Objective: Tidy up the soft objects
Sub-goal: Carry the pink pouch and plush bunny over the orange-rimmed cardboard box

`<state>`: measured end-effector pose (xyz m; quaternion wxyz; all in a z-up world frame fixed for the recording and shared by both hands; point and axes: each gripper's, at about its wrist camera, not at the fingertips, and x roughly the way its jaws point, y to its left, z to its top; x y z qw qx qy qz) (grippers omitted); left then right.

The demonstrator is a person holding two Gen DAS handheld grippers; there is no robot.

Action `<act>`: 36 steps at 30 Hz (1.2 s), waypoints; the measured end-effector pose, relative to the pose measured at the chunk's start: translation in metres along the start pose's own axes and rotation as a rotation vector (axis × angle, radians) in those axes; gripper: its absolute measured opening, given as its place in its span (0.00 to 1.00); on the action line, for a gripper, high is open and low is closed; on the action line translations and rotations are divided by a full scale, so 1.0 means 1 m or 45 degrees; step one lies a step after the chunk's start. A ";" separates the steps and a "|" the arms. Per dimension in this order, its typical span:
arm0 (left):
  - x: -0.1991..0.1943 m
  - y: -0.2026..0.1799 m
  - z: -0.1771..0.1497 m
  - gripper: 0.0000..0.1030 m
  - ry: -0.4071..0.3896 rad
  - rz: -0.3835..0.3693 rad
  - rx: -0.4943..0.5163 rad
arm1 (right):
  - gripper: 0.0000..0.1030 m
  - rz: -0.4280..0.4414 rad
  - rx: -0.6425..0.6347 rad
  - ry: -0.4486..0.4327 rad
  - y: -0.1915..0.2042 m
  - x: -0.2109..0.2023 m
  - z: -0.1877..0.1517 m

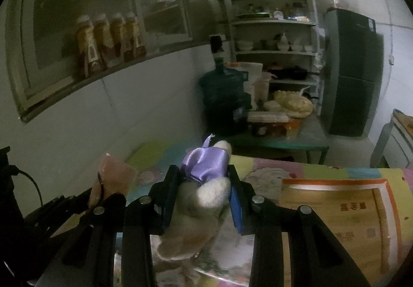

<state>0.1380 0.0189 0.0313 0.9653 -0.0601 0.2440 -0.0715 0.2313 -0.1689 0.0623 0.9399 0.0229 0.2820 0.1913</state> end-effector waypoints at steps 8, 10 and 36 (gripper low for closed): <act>0.019 -0.041 0.002 0.35 0.021 -0.065 0.040 | 0.36 -0.040 0.033 -0.012 -0.040 -0.021 -0.005; 0.024 -0.053 0.002 0.35 0.029 -0.081 0.050 | 0.36 -0.051 0.049 -0.012 -0.052 -0.026 -0.007; 0.085 -0.183 -0.015 0.35 0.174 -0.253 0.138 | 0.36 -0.176 0.204 0.003 -0.185 -0.072 -0.037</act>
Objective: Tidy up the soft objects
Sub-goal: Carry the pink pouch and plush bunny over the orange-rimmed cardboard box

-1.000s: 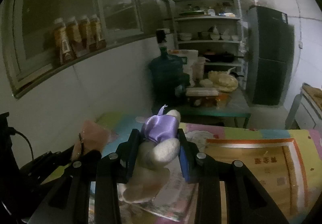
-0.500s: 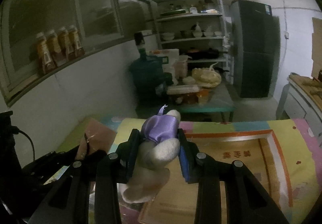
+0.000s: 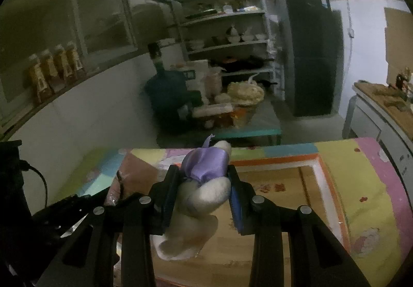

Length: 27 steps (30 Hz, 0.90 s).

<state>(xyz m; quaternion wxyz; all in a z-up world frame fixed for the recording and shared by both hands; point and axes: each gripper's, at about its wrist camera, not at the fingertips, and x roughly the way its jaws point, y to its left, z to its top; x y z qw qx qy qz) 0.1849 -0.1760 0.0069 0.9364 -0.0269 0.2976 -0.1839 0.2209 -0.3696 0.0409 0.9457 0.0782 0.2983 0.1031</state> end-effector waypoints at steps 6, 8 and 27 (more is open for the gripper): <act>0.025 -0.022 -0.005 0.35 0.055 -0.027 0.001 | 0.36 -0.043 0.045 0.022 -0.040 -0.002 -0.010; 0.034 -0.027 -0.007 0.35 0.080 -0.035 -0.009 | 0.36 -0.052 0.058 0.033 -0.052 -0.001 -0.012; 0.097 -0.060 -0.029 0.35 0.248 -0.035 -0.087 | 0.36 -0.063 0.069 0.180 -0.113 0.027 -0.039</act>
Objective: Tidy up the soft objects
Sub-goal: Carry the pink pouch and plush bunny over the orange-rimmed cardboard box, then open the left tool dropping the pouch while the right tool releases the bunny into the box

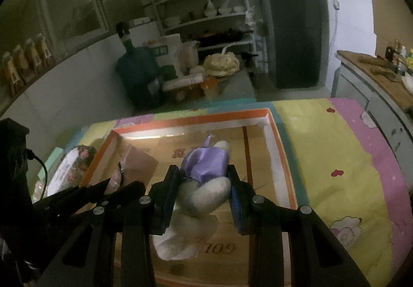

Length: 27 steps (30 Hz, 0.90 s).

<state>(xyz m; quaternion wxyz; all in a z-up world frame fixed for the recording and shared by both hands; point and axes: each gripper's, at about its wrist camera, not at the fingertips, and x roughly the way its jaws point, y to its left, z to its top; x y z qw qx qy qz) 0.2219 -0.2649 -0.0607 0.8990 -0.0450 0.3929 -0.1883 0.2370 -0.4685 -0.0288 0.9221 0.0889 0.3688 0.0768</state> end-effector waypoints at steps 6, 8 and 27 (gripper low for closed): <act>0.015 0.001 -0.001 0.35 0.043 0.014 -0.016 | 0.36 0.011 0.002 0.037 -0.009 0.012 -0.004; 0.017 0.000 -0.001 0.35 0.051 0.016 -0.016 | 0.36 0.014 0.007 0.045 -0.012 0.015 -0.006; 0.032 -0.005 -0.005 0.38 0.119 0.034 0.034 | 0.38 0.029 0.004 0.086 -0.015 0.030 -0.010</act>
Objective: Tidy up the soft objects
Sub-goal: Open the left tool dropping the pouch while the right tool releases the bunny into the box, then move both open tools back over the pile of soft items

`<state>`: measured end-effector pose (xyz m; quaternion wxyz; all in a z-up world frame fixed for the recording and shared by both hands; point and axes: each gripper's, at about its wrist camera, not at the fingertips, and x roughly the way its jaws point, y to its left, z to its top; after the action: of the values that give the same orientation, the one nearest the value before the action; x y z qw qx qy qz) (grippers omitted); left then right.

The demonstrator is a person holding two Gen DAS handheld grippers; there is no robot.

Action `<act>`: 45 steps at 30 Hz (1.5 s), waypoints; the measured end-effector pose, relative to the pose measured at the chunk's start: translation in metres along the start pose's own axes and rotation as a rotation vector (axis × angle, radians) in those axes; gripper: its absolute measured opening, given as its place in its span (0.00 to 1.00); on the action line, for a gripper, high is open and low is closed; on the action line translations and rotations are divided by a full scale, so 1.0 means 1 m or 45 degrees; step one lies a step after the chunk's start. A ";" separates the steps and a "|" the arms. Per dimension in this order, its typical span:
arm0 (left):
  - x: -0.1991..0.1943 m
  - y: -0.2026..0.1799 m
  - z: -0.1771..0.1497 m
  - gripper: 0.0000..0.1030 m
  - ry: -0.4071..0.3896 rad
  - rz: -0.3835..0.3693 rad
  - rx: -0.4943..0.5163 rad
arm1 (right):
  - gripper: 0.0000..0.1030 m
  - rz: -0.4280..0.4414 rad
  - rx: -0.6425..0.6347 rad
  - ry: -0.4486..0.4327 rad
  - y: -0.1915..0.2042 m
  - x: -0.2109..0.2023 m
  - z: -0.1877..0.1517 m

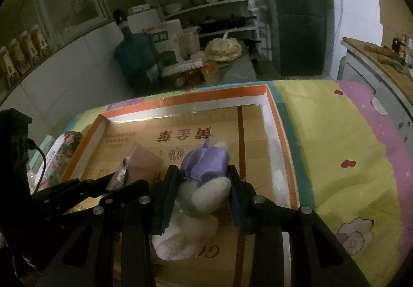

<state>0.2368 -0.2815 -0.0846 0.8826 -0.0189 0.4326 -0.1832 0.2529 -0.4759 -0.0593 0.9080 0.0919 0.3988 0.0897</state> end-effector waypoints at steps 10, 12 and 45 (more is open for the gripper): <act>-0.009 0.002 -0.002 0.67 -0.017 -0.024 -0.020 | 0.47 0.029 0.024 -0.023 -0.003 -0.003 -0.001; -0.012 0.003 -0.002 0.71 -0.030 -0.024 -0.025 | 0.52 0.027 0.025 -0.031 -0.003 -0.004 -0.001; -0.177 0.046 -0.017 0.87 -0.563 0.093 0.006 | 0.72 0.097 -0.028 -0.389 0.081 -0.117 -0.011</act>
<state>0.1391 -0.1764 0.0304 0.9620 -0.0408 0.2286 -0.1437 0.1593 -0.4238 0.0352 0.9550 0.1096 0.2510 0.1136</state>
